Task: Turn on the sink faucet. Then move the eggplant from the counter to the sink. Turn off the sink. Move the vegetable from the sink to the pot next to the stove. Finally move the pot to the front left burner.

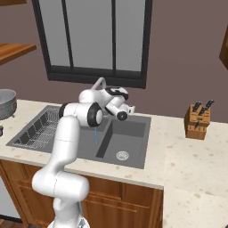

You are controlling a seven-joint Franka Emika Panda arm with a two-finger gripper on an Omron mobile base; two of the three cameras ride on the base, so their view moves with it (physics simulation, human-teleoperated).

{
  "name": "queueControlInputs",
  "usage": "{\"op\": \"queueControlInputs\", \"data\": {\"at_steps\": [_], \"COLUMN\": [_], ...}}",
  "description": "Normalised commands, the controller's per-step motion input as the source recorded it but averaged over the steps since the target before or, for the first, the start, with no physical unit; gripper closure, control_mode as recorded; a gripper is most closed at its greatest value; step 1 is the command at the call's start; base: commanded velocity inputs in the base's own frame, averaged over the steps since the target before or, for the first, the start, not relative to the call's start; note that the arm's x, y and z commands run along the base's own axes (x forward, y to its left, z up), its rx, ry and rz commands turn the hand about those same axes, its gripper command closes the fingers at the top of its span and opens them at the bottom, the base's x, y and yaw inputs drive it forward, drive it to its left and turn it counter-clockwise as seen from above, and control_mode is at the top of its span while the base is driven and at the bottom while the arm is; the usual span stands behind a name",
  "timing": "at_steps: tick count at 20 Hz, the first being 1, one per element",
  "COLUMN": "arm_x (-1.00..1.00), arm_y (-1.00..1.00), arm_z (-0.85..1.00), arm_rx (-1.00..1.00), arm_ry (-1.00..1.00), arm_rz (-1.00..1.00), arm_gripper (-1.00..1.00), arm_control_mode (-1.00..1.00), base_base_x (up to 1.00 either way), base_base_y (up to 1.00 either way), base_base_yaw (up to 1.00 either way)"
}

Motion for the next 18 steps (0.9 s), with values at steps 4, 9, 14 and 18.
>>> {"op": "queueControlInputs", "data": {"at_steps": [4, 9, 14, 18], "arm_x": [0.00, 0.00, -0.03, -0.04], "arm_y": [-0.02, -0.14, -0.03, -0.02], "arm_z": [-0.11, -0.16, -0.06, 0.00], "arm_rx": [0.00, 0.00, 0.00, 0.00], "arm_ry": [0.06, 0.08, 0.01, 0.00], "arm_rz": [0.00, 0.00, 0.00, 0.00], "arm_gripper": [1.00, 1.00, -1.00, -1.00], "arm_control_mode": [-1.00, -1.00, -1.00, -1.00], "base_base_x": [0.00, 0.00, 0.00, 0.00], "base_base_y": [0.00, 0.00, 0.00, 0.00], "base_base_yaw": [0.00, 0.00, 0.00, 0.00]}}
